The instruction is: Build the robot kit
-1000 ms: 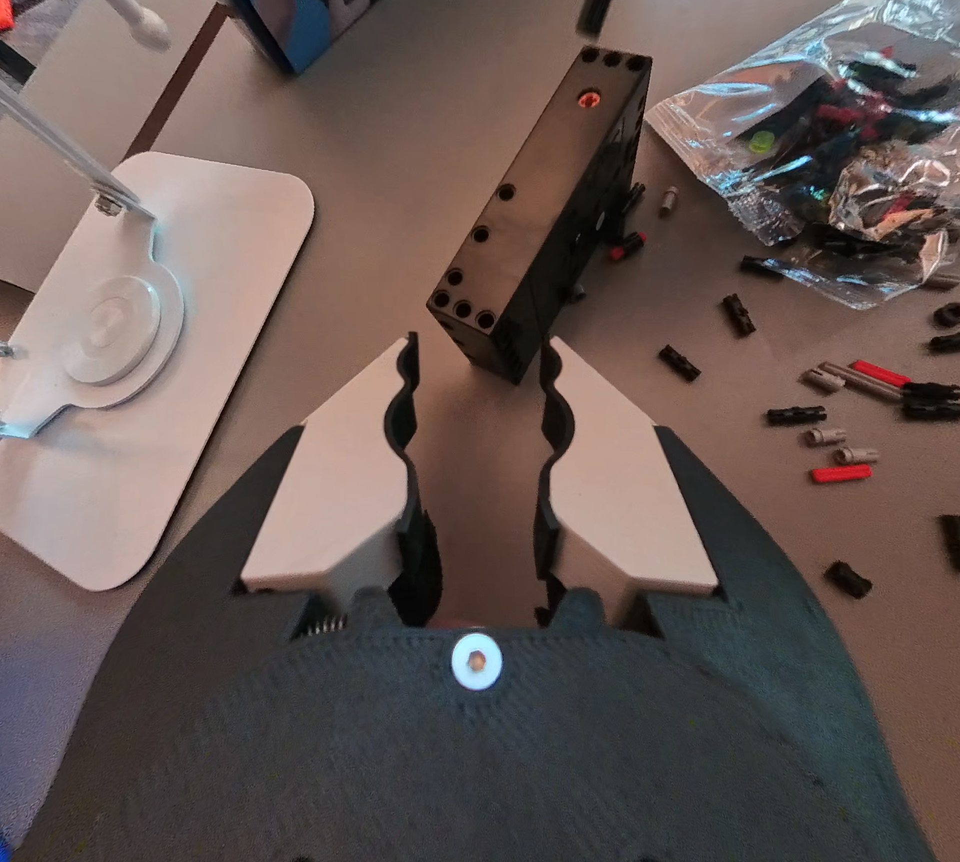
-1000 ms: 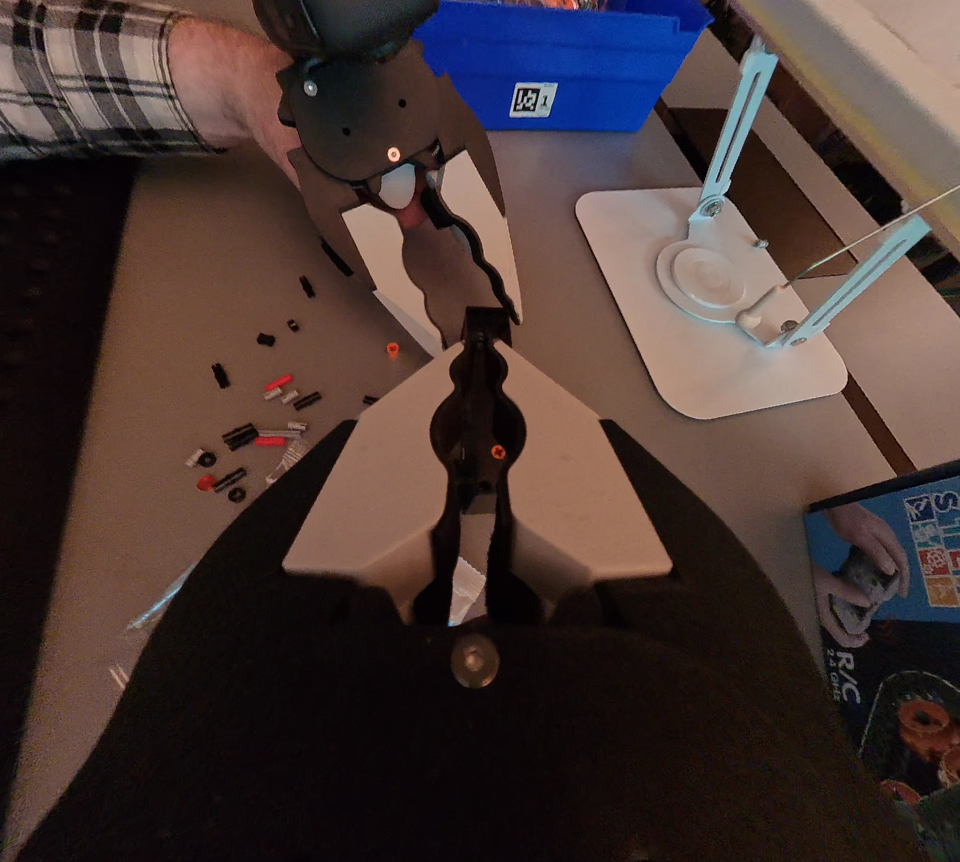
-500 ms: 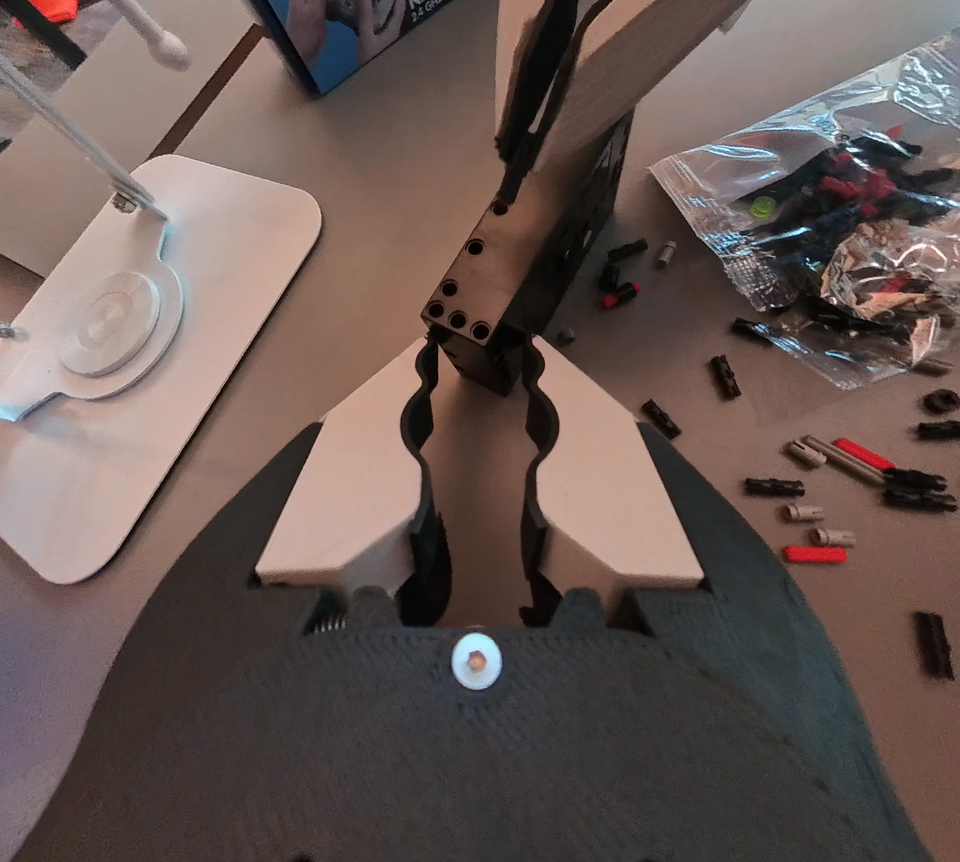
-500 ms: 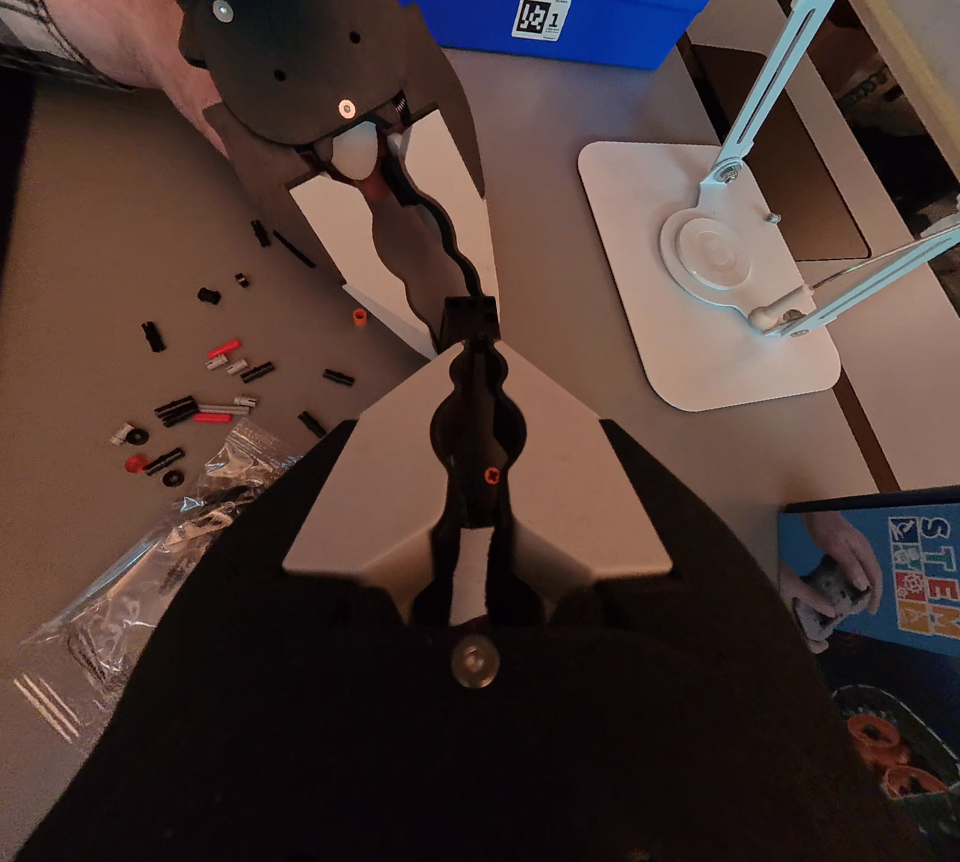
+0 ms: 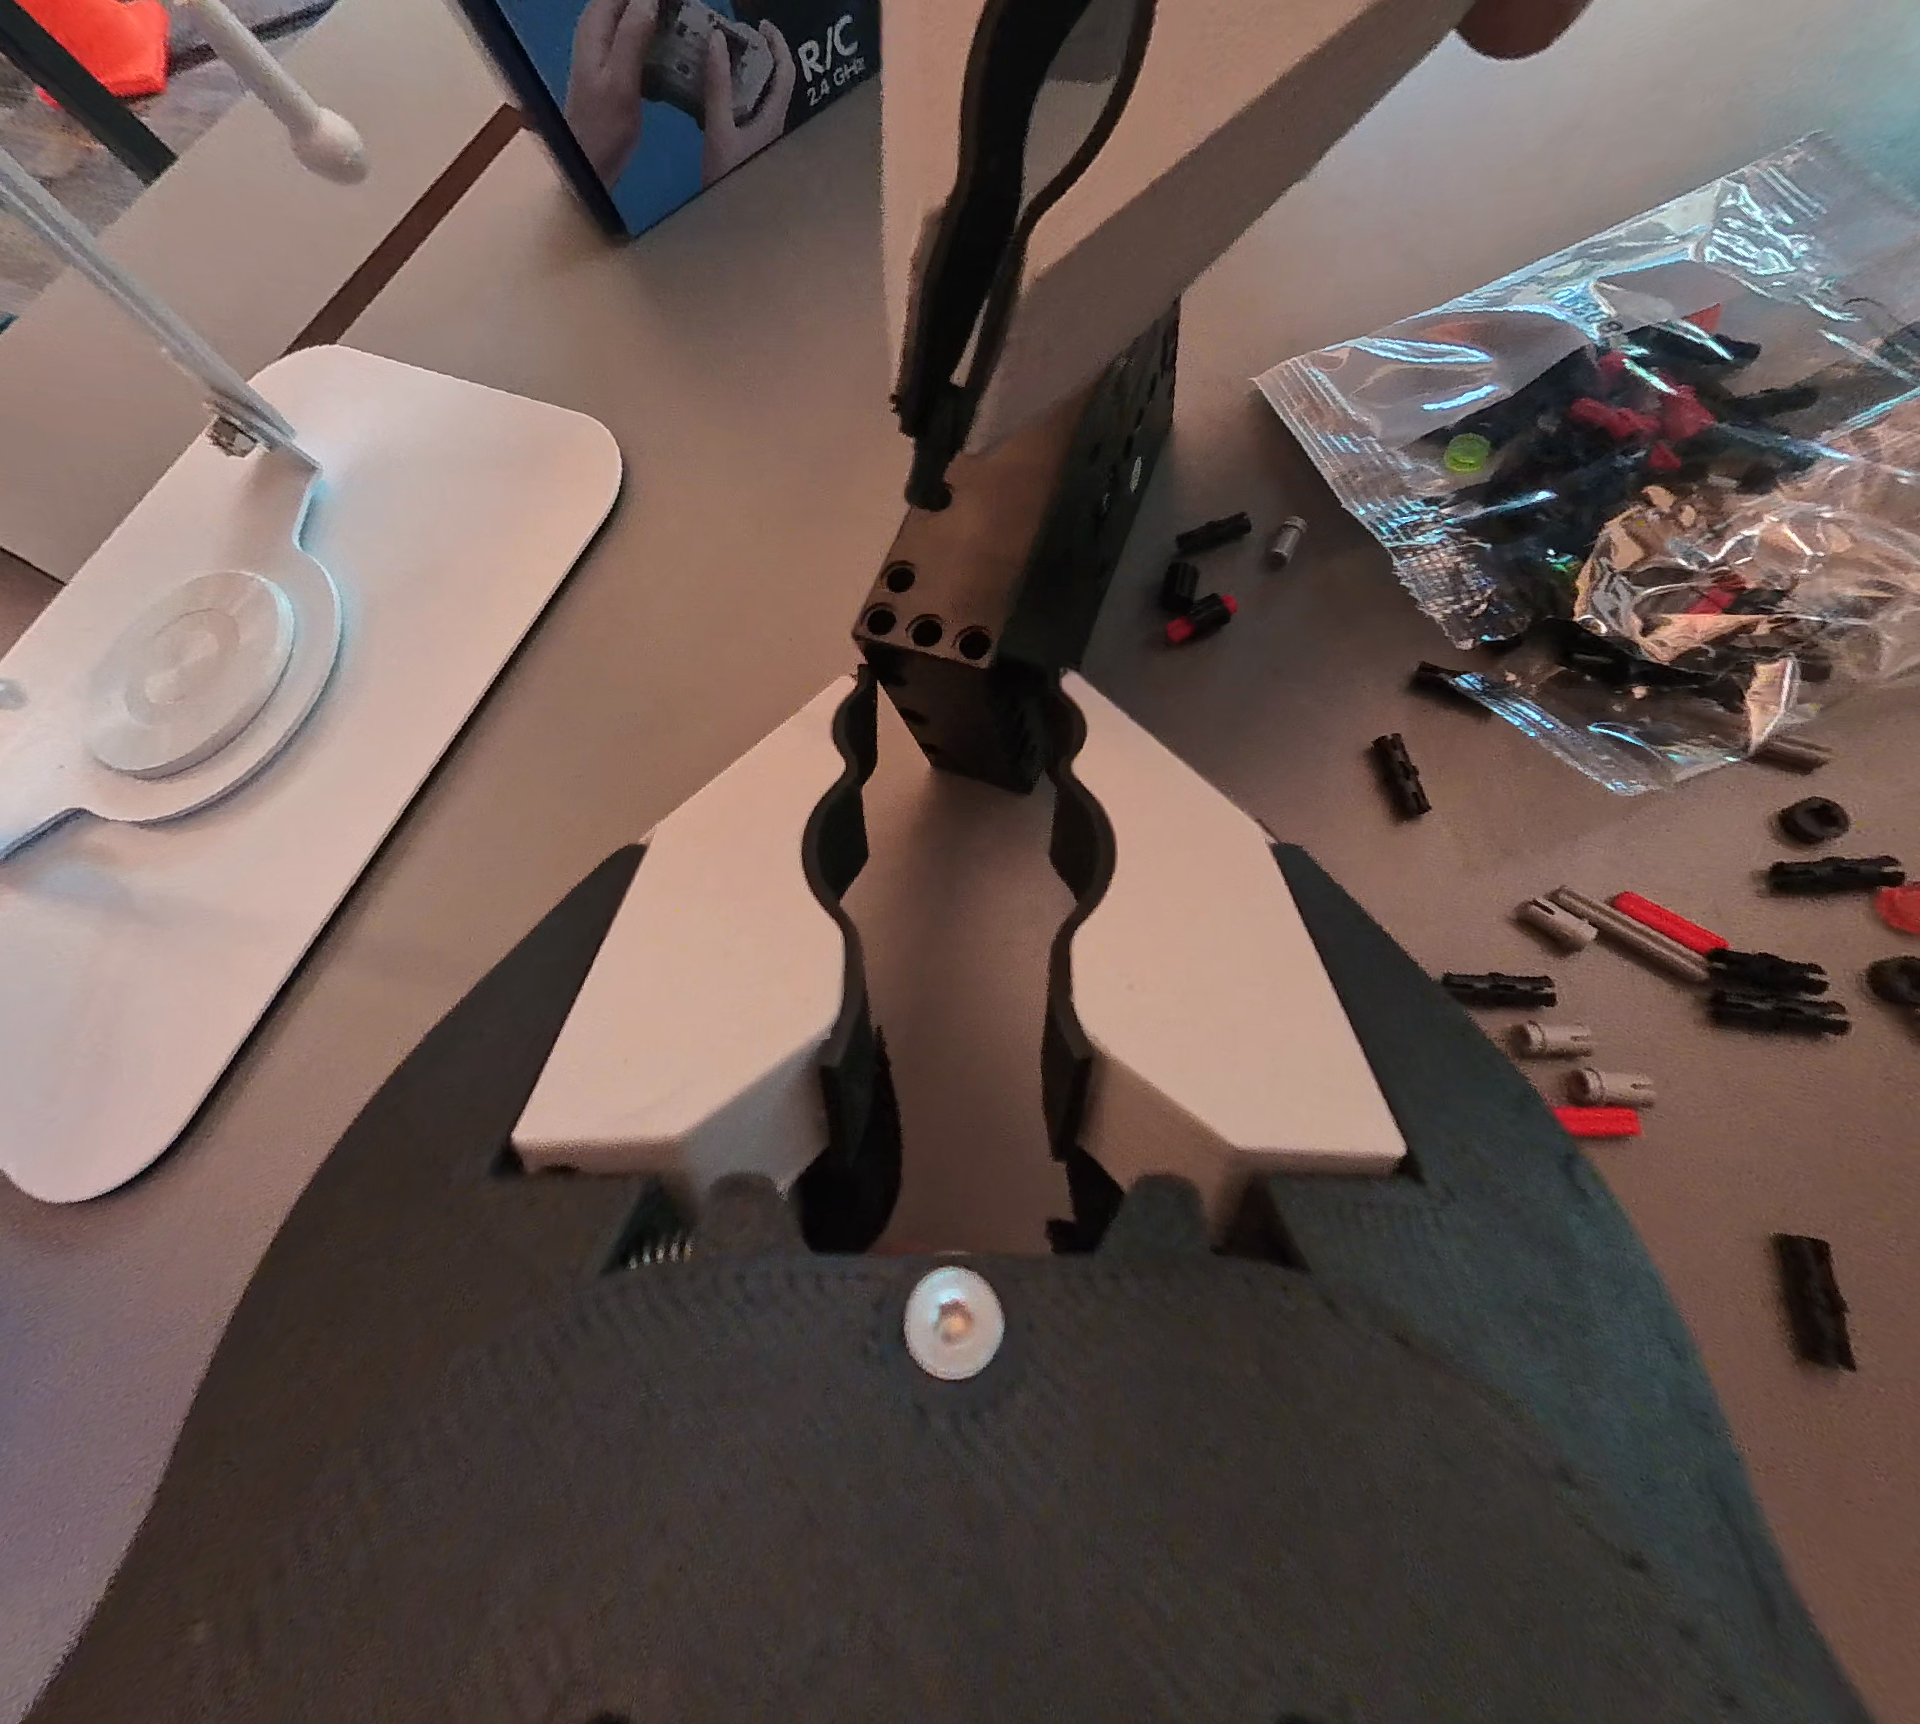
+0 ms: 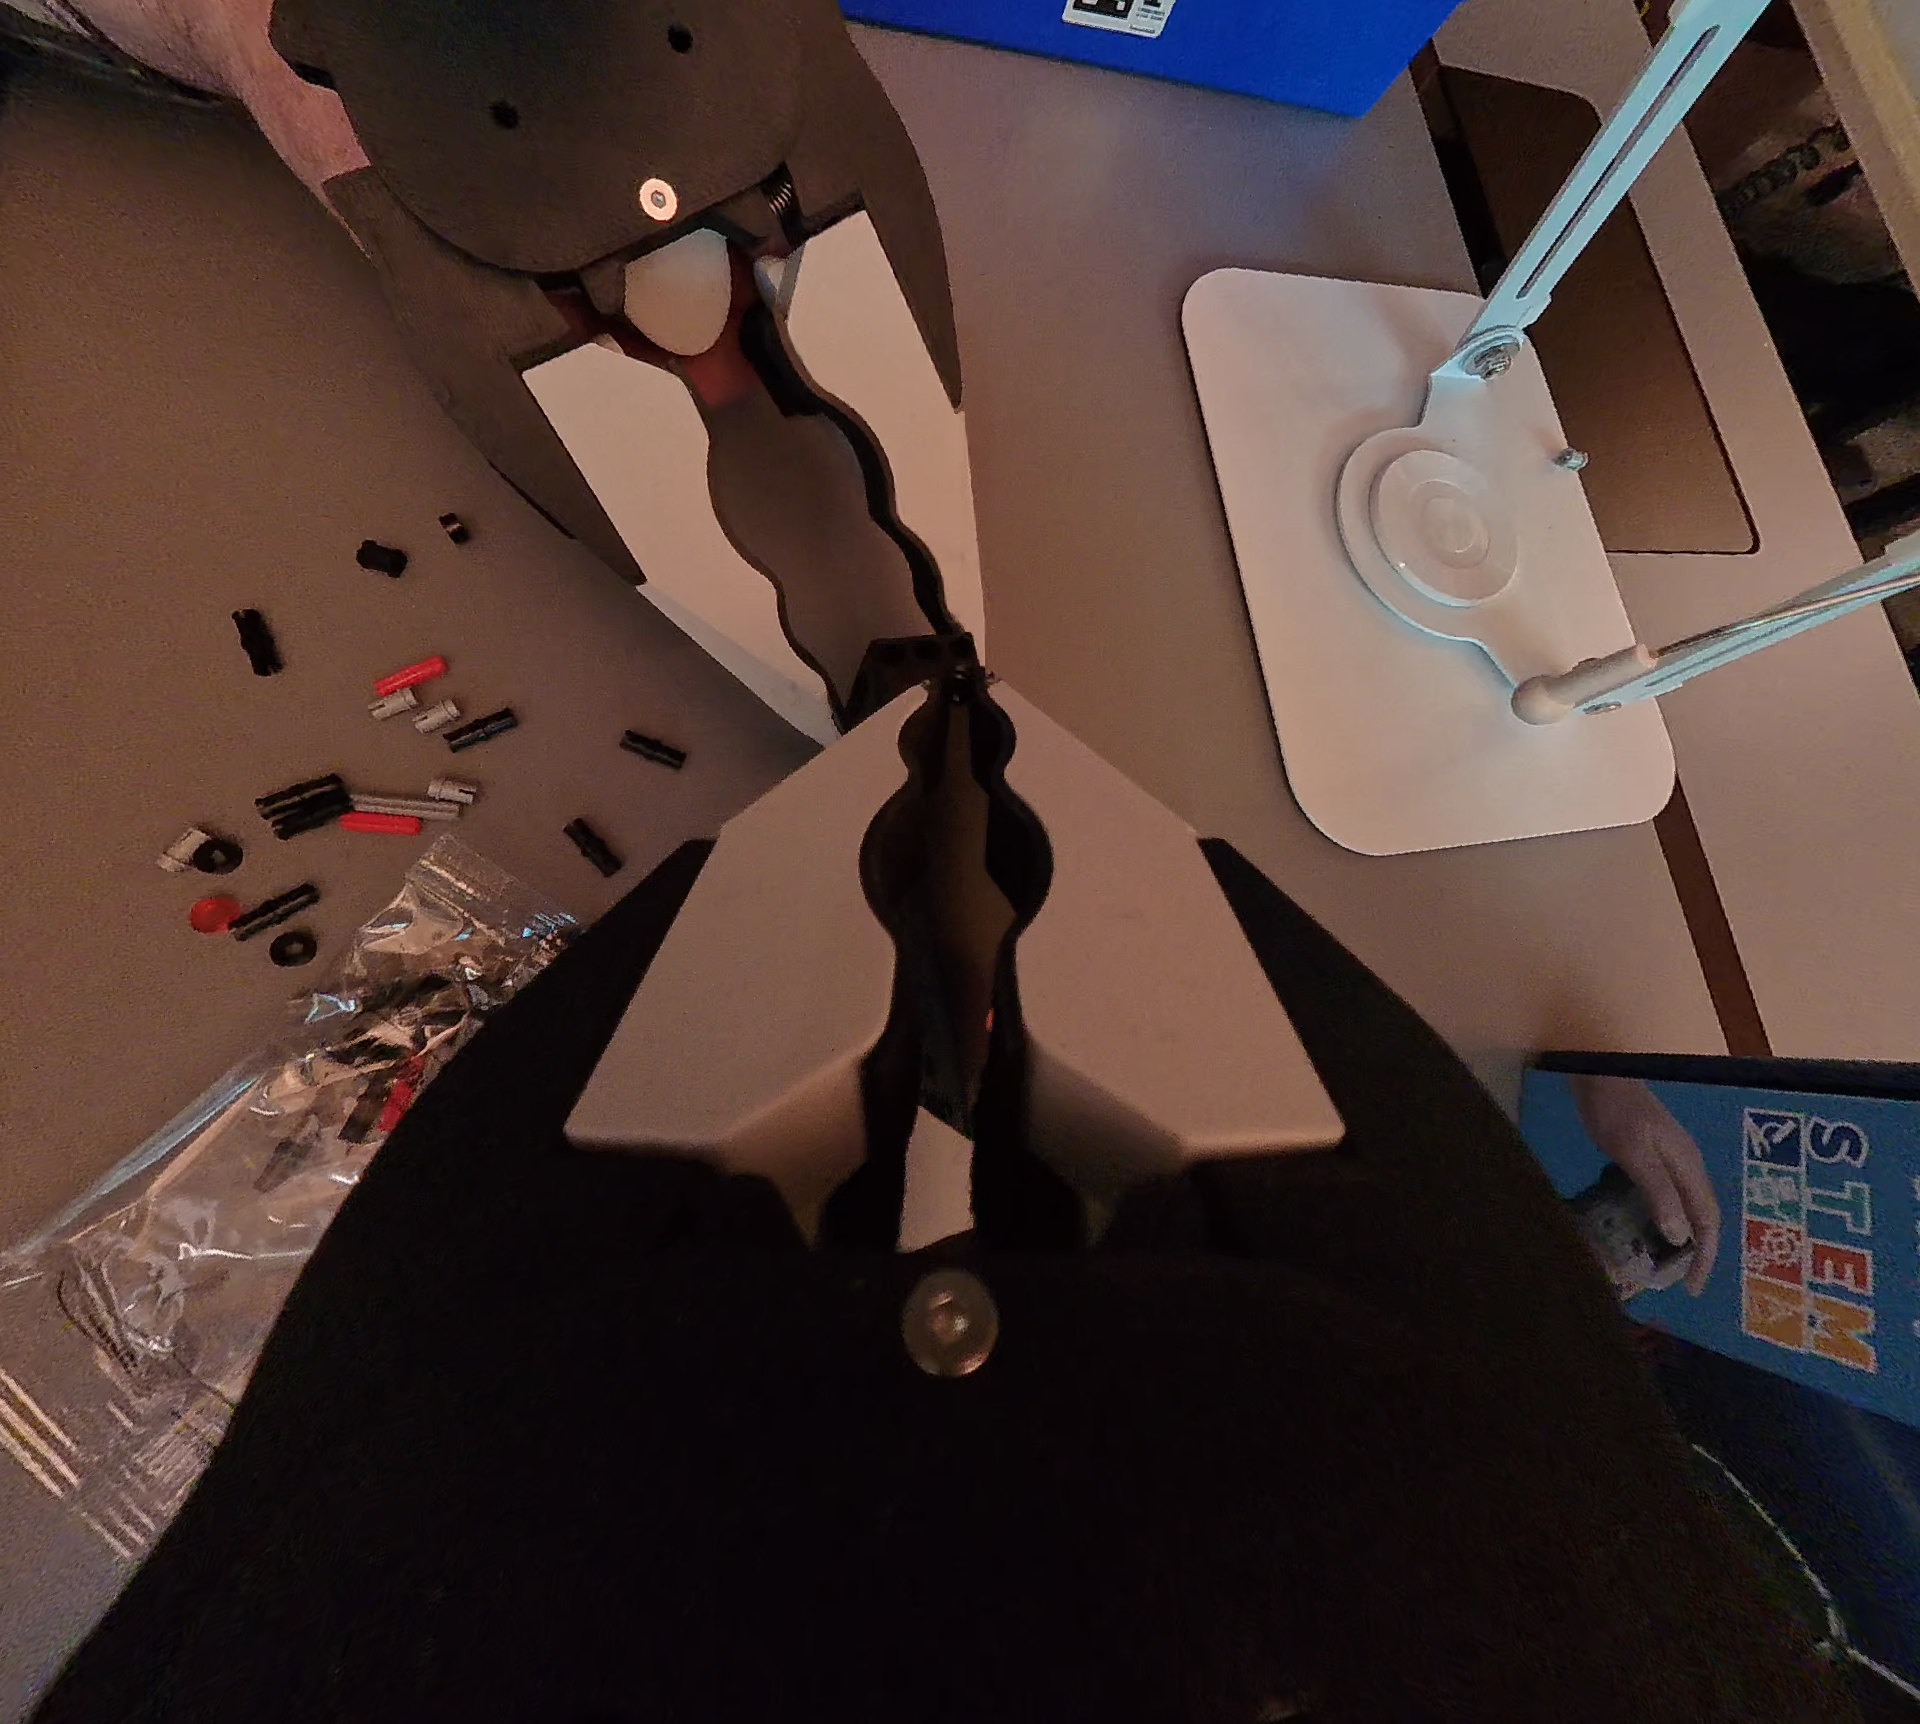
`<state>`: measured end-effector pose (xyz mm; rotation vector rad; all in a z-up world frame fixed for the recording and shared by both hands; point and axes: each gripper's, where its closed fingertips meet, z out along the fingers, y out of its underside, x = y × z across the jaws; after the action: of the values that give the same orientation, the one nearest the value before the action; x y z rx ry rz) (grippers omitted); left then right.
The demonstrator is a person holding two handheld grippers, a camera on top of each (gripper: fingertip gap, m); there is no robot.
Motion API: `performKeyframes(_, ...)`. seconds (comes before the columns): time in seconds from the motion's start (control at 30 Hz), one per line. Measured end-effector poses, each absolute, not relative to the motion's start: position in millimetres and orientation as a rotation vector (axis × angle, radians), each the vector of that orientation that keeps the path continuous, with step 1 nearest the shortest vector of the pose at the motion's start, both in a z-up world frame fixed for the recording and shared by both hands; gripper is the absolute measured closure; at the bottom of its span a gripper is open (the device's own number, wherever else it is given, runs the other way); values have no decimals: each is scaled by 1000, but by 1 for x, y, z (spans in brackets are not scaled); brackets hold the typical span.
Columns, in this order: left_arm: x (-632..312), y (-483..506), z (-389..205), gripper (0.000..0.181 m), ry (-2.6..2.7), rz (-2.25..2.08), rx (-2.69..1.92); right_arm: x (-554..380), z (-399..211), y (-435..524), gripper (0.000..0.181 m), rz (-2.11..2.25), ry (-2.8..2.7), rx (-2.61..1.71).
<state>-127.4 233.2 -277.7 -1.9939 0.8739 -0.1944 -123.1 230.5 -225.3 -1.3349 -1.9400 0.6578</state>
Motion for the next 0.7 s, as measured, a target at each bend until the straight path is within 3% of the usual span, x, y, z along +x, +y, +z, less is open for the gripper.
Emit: performKeyframes(0.7, -116, 228, -282, 154, 942, -265, -1966, -121, -234, 231, 179, 623, -2027, -1319)
